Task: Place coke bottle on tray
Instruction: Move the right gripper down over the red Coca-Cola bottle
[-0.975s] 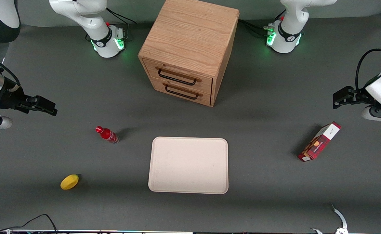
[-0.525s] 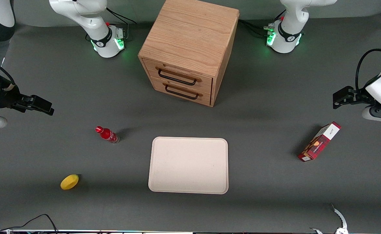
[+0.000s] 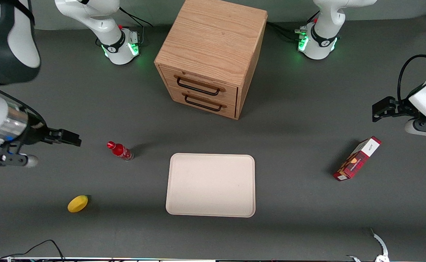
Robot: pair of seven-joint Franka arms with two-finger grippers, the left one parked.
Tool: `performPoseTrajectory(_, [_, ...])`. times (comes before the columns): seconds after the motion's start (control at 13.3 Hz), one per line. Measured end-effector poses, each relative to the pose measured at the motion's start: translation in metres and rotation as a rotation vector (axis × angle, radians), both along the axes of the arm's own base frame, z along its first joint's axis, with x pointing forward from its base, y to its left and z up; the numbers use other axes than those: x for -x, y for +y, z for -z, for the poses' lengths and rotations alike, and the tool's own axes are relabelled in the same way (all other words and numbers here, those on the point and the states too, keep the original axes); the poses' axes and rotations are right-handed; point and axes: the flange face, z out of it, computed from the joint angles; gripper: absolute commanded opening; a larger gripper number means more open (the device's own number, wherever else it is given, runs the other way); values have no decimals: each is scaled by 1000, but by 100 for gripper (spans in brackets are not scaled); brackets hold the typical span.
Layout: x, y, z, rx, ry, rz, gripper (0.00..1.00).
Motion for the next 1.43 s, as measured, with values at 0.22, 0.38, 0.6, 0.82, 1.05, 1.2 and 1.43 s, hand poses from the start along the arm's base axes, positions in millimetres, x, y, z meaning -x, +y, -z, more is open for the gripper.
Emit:
performPoseTrajectory(0.22, [-12,11,55,-4,15,-14,100])
performPoseTrajectory(0.38, [-10,18,81,-3,12,-31,100])
performPoseTrajectory(0.6, [2,30,119,26,-18,-69,100])
performPoseTrajectory(0.82, [25,30,152,43,-39,-96,100])
performPoseTrajectory(1.05, [47,27,173,56,-45,-111,100])
performPoseTrajectory(1.2, [59,24,183,60,-47,-119,98])
performPoseTrajectory(1.43, [67,19,192,60,-53,-126,89])
